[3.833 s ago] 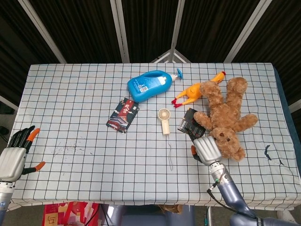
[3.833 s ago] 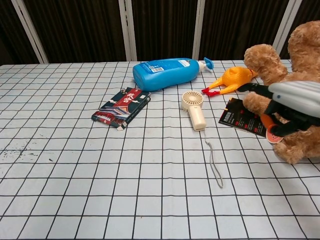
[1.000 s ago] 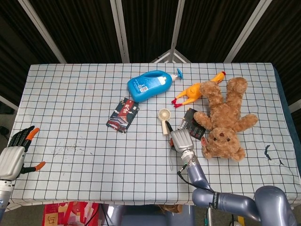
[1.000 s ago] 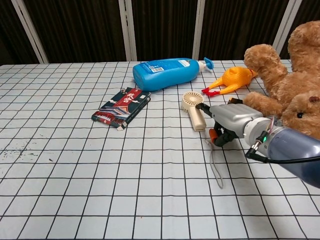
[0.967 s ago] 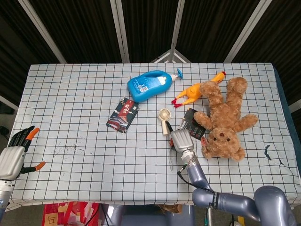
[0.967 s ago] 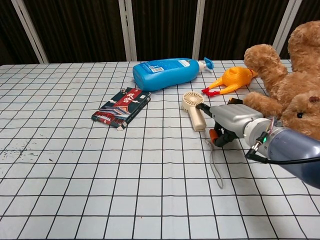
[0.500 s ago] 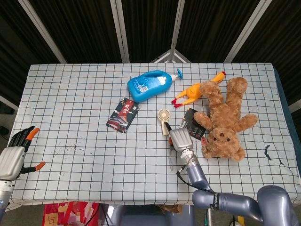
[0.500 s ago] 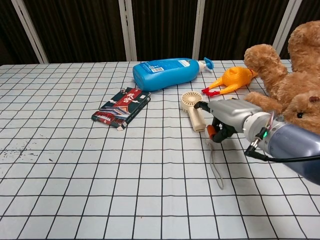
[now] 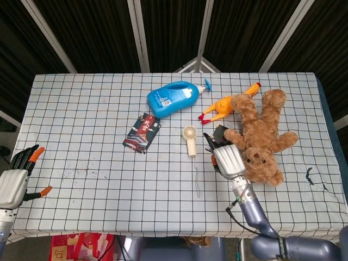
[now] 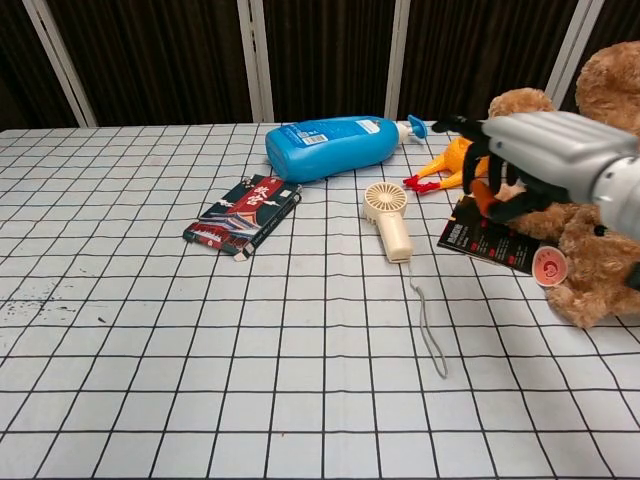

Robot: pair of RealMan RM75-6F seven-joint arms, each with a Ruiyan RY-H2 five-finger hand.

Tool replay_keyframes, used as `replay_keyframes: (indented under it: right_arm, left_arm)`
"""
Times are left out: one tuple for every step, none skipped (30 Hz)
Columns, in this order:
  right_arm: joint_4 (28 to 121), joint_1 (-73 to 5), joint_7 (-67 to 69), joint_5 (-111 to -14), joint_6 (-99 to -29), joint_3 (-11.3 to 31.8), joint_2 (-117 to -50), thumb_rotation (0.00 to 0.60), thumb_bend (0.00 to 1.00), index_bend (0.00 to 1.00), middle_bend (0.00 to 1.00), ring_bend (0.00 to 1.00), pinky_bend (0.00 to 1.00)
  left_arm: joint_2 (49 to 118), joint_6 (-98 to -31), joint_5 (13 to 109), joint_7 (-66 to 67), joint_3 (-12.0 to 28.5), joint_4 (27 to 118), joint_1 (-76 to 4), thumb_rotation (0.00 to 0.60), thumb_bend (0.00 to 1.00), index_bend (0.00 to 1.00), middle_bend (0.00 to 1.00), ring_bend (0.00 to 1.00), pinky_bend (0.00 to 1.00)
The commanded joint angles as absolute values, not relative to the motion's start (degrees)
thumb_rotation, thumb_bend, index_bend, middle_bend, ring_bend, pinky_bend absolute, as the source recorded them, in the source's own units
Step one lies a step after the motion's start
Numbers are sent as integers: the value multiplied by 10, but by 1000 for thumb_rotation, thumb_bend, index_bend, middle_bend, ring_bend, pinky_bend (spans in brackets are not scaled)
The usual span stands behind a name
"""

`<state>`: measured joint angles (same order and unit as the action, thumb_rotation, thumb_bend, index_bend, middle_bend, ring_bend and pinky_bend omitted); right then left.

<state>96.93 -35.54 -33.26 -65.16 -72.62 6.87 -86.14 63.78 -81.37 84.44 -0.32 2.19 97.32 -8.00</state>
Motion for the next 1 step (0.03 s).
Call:
replay_keyframes:
  right_arm:
    - [1016, -285, -316, -742, -799, -11, -776, 600, 524, 0, 119, 79, 74]
  left_arm:
    - [643, -824, 853, 3, 22, 969, -77, 600, 102, 0, 0, 0, 0]
